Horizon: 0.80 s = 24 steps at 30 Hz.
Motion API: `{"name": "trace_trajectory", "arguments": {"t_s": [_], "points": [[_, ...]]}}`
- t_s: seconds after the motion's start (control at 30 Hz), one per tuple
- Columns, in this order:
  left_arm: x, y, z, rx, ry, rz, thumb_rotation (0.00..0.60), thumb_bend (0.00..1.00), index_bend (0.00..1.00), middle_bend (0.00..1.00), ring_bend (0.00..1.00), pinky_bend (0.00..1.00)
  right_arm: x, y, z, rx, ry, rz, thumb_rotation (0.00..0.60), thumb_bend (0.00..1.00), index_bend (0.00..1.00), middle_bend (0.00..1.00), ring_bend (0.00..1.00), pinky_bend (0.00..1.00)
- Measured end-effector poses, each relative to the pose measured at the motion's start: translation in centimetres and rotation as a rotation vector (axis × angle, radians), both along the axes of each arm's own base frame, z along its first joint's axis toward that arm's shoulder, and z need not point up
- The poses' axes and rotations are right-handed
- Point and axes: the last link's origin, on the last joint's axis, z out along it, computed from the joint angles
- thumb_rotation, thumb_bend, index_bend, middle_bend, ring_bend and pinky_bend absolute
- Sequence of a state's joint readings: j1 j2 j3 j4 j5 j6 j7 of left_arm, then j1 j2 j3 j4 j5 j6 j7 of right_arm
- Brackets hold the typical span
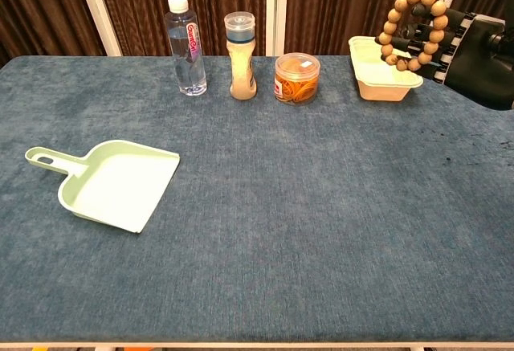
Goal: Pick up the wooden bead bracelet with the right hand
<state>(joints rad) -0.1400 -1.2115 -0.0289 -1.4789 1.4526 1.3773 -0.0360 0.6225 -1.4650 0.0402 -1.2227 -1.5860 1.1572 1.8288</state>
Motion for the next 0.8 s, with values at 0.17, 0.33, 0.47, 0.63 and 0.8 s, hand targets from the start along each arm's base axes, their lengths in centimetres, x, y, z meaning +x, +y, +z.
{"name": "trace_trajectory", "arguments": {"t_s": [0.17,0.33,0.47,0.63,0.8], "points": [[-0.03,0.10,-0.09,-0.003,0.000,0.000,0.600,0.00,0.19,0.17,0.07,0.02,-0.17,0.03,0.03,-0.018,0.031,0.001,0.304,0.37,0.56,0.60,0.24,0.00],[-0.06,0.14,-0.11,-0.004,0.000,-0.002,0.600,0.00,0.19,0.17,0.07,0.02,-0.18,0.15,-0.02,-0.023,0.038,-0.005,0.382,0.38,0.57,0.60,0.25,0.00],[-0.13,0.17,-0.13,-0.004,-0.001,0.002,0.600,0.00,0.19,0.17,0.07,0.02,-0.16,0.17,-0.07,-0.023,0.044,-0.002,0.386,0.42,0.57,0.60,0.25,0.00],[-0.14,0.22,-0.14,-0.003,-0.002,0.001,0.600,0.00,0.19,0.17,0.07,0.02,-0.10,0.11,-0.09,-0.021,0.051,0.004,0.384,0.43,0.57,0.59,0.25,0.00],[-0.15,0.30,-0.18,-0.004,-0.002,0.001,0.600,0.00,0.19,0.17,0.07,0.02,-0.04,-0.02,-0.18,-0.017,0.059,0.007,0.373,0.45,0.57,0.58,0.25,0.00]]}}
